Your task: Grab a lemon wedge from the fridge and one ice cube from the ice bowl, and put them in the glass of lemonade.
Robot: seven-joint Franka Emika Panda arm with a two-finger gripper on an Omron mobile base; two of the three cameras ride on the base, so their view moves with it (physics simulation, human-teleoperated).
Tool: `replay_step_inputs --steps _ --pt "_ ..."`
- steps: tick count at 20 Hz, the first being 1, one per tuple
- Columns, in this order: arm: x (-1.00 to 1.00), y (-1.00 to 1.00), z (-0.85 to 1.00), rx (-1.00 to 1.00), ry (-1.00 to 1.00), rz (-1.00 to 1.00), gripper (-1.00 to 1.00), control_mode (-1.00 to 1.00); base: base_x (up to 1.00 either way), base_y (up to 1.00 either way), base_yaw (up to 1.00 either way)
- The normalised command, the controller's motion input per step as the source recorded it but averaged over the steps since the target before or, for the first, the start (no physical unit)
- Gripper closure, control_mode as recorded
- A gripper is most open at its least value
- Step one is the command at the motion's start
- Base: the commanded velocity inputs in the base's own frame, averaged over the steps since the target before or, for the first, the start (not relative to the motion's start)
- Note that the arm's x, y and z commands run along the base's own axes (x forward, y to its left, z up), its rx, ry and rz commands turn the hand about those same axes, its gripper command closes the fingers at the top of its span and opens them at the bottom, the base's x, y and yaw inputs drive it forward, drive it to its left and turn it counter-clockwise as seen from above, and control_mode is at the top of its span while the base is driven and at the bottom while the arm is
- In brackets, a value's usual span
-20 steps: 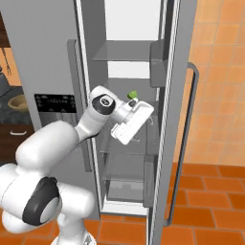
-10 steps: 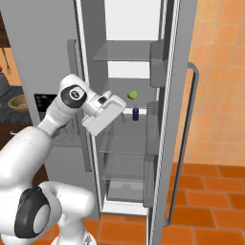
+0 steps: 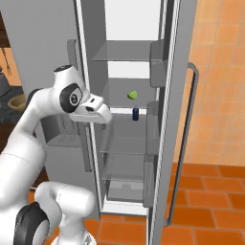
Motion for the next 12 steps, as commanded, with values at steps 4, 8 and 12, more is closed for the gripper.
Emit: replay_step_inputs --steps 4,8,12 --pt "-0.41 0.26 -0.16 0.41 -0.32 -0.09 -1.0 -1.0 0.0 0.0 0.0" --pt "-0.8 0.01 0.16 0.16 -0.19 0.0 -1.0 -1.0 0.0 0.0 0.0" --pt "-0.49 0.1 0.16 -0.03 -0.13 0.0 -1.0 -1.0 0.0 0.0 0.0"
